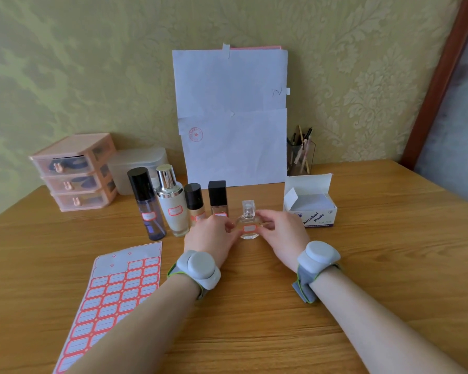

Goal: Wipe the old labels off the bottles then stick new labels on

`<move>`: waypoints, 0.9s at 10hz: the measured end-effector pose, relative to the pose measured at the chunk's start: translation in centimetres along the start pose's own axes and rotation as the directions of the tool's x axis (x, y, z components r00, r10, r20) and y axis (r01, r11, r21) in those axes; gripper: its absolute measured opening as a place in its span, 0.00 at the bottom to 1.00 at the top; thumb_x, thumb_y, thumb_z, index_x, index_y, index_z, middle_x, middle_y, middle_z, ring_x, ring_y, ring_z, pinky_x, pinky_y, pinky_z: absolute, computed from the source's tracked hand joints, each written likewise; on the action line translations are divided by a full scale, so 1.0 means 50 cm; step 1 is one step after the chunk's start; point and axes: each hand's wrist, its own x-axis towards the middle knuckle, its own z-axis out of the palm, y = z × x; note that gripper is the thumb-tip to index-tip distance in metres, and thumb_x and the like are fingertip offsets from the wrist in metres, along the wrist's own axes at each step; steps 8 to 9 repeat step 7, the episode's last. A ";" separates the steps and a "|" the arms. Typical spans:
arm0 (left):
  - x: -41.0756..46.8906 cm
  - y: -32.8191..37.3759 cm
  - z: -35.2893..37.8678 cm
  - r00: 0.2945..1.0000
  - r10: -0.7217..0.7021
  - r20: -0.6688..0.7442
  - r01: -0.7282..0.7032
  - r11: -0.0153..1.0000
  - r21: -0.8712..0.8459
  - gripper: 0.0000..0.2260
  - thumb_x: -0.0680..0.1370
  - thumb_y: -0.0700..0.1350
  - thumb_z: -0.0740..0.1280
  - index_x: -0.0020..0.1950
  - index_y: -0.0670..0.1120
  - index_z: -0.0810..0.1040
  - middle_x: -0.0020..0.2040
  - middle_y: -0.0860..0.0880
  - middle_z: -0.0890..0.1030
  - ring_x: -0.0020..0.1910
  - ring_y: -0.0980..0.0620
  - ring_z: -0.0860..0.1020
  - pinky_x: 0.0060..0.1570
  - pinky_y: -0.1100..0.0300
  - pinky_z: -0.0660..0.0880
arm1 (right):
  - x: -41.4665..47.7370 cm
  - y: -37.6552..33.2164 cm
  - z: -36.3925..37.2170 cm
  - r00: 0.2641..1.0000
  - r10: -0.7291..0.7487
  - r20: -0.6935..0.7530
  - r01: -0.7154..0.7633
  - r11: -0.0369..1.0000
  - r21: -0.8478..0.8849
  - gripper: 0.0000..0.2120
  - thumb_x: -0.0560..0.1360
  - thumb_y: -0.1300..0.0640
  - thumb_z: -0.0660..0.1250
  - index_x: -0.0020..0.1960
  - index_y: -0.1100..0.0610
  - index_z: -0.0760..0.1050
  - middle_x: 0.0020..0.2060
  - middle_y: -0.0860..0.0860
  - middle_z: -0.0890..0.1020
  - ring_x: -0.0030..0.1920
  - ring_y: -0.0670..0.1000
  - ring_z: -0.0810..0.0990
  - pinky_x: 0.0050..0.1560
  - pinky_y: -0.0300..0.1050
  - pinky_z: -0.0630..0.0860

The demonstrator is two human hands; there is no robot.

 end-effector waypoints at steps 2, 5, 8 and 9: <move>0.014 0.001 -0.002 0.999 -0.035 0.016 0.033 0.993 0.114 0.11 0.79 0.59 0.65 0.48 0.55 0.84 0.44 0.52 0.82 0.46 0.48 0.79 0.45 0.52 0.80 | 0.029 -0.003 0.005 1.000 0.015 0.017 -0.014 0.999 -0.044 0.15 0.76 0.54 0.71 0.62 0.49 0.80 0.52 0.49 0.85 0.49 0.51 0.83 0.52 0.49 0.79; 0.026 0.001 0.002 0.998 -0.042 0.055 0.036 0.992 0.119 0.11 0.81 0.57 0.63 0.45 0.55 0.83 0.43 0.50 0.83 0.46 0.48 0.80 0.45 0.51 0.81 | 0.047 0.003 0.013 0.999 0.025 0.034 -0.024 0.999 -0.039 0.16 0.76 0.55 0.71 0.63 0.48 0.80 0.55 0.49 0.85 0.51 0.50 0.83 0.53 0.50 0.79; 0.011 -0.008 -0.009 0.998 -0.006 0.062 0.003 0.999 0.051 0.12 0.81 0.56 0.63 0.47 0.55 0.83 0.43 0.51 0.84 0.46 0.48 0.81 0.47 0.51 0.82 | 0.033 0.002 0.009 0.999 0.051 -0.017 -0.052 0.998 -0.027 0.21 0.77 0.53 0.70 0.69 0.50 0.75 0.60 0.49 0.83 0.60 0.51 0.80 0.58 0.47 0.77; 0.011 -0.008 -0.009 0.998 -0.006 0.062 0.003 0.999 0.051 0.12 0.81 0.56 0.63 0.47 0.55 0.83 0.43 0.51 0.84 0.46 0.48 0.81 0.47 0.51 0.82 | 0.033 0.002 0.009 0.999 0.051 -0.017 -0.052 0.998 -0.027 0.21 0.77 0.53 0.70 0.69 0.50 0.75 0.60 0.49 0.83 0.60 0.51 0.80 0.58 0.47 0.77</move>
